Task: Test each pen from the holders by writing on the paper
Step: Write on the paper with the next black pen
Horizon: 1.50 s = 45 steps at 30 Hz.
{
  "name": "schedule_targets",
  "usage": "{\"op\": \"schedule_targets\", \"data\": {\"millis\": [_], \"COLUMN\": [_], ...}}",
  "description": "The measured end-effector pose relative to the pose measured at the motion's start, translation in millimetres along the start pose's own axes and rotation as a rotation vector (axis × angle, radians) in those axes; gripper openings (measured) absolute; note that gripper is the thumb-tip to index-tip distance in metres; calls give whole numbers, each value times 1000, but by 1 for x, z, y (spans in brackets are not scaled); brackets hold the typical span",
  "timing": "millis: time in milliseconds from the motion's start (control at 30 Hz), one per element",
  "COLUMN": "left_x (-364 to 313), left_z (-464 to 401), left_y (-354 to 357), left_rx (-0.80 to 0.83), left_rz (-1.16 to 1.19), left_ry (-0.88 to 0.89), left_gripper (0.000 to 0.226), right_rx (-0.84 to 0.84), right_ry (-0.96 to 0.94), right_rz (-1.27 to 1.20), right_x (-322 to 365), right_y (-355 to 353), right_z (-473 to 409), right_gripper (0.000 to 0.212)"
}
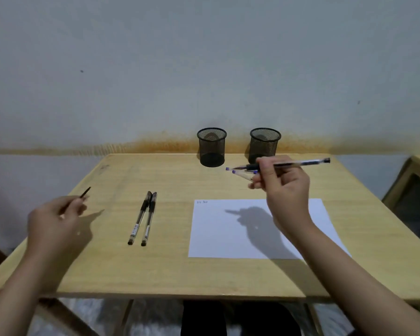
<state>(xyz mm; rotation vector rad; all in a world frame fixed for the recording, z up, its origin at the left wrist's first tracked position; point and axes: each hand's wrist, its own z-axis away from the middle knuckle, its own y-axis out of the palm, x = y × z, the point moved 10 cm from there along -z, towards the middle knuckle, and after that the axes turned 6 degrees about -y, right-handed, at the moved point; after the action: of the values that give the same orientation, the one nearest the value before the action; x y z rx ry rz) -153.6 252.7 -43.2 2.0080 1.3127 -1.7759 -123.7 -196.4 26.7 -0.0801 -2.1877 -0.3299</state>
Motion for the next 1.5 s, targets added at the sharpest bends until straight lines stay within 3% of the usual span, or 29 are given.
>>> {"op": "schedule_targets", "data": {"millis": [67,133,267,433,567,700,933,1100,1367,1500], "left_x": [27,24,20,20,4,-50,-99,-73,-67,-66], "left_z": [-6,1,0,1,14,52,130,143,140,139], "left_y": [5,23,37,42,47,77,168,208,213,213], "left_rx": [67,141,182,189,213,272,595,736,739,735], "left_rz": [-204,-394,-564,-541,-386,-290,-337,-607,-614,-622], "left_ry": [-14,90,135,84,73,238,484,444,425,428], "left_gripper": [20,13,16,28,60,54,60,59,57,57], "right_rx": [62,107,102,99,73,31,20,81,246,300], "right_ry": [91,170,274,348,376,356,382,357,416,376], "right_rz": [9,-19,-44,-22,4,59,61,214,200,323], "right_x": [-18,-36,-56,-67,-72,-75,-96,-106,-142,-147], "right_y": [15,34,42,37,31,21,16,23,61,59], "right_z": [8,19,29,36,35,26,10,-1,-1,1], "right_gripper": [11,5,10,8,8,11,20,25,21,20]}}
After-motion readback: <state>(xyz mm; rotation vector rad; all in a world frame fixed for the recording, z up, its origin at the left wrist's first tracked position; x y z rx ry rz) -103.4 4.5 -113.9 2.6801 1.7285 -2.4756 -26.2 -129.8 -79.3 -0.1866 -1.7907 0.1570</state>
